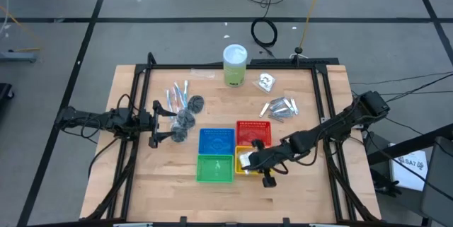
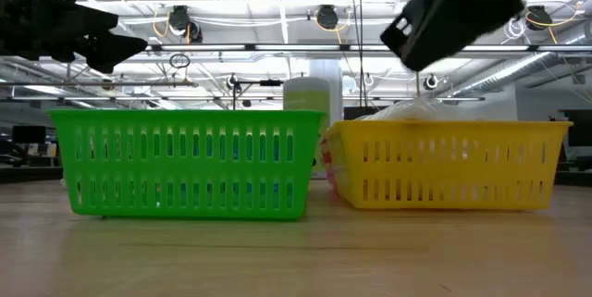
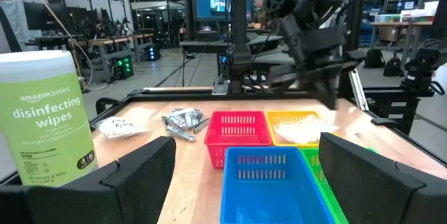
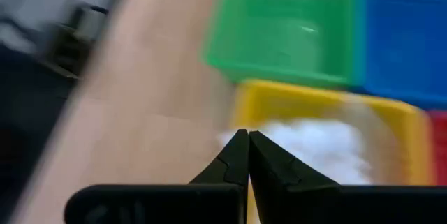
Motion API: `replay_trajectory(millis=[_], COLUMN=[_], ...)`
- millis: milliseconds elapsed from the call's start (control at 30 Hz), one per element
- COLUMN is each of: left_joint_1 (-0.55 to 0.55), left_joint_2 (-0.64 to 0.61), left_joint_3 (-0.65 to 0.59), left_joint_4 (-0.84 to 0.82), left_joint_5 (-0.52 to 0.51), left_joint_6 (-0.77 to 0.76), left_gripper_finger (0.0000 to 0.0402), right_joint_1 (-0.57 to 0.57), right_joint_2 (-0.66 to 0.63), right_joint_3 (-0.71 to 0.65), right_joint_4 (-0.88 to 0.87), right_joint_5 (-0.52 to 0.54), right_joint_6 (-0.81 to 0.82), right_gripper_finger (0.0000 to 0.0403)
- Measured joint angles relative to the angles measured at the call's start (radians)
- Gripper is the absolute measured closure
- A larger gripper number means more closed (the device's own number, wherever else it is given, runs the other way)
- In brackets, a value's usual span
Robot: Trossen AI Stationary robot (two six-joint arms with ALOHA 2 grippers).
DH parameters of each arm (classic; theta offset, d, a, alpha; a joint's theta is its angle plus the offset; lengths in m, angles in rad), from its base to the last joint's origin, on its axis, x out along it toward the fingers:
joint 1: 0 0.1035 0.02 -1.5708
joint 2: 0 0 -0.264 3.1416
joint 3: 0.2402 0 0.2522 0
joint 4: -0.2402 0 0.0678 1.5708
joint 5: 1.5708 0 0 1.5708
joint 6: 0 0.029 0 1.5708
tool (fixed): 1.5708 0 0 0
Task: Pick & Place Travel size toiletries
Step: Adjust the red basket
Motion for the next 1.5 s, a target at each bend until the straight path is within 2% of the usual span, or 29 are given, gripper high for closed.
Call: replay_trajectory(millis=[133, 367, 833, 1100, 1200, 1300, 1500], left_joint_1=[0.000, 0.000, 0.000, 0.000, 0.000, 0.000, 0.000], left_joint_2=[0.000, 0.000, 0.000, 0.000, 0.000, 0.000, 0.000], left_joint_3=[0.000, 0.000, 0.000, 0.000, 0.000, 0.000, 0.000], left_joint_4=[0.000, 0.000, 0.000, 0.000, 0.000, 0.000, 0.000], left_joint_5=[0.000, 0.000, 0.000, 0.000, 0.000, 0.000, 0.000], left_joint_6=[0.000, 0.000, 0.000, 0.000, 0.000, 0.000, 0.000], left_gripper_finger=[0.0055, 0.0055, 0.0055, 0.0055, 0.0055, 0.0055, 0.0055], right_joint_1=[-0.033, -0.068, -0.054, -0.133, -0.186, -0.246, -0.282], right_joint_2=[0.001, 0.078, 0.025, -0.017, -0.020, -0.019, -0.019], right_joint_3=[-0.003, -0.029, -0.016, -0.008, -0.008, -0.020, -0.062], right_joint_4=[-0.094, -0.060, -0.019, -0.103, -0.151, -0.210, -0.212], right_joint_5=[0.072, -0.042, -0.033, 0.208, 0.254, 0.242, 0.115], right_joint_6=[0.011, 0.058, 0.013, -0.083, -0.108, -0.084, -0.028], right_gripper_finger=[0.0403, 0.0403, 0.0403, 0.0403, 0.0403, 0.0403, 0.0403])
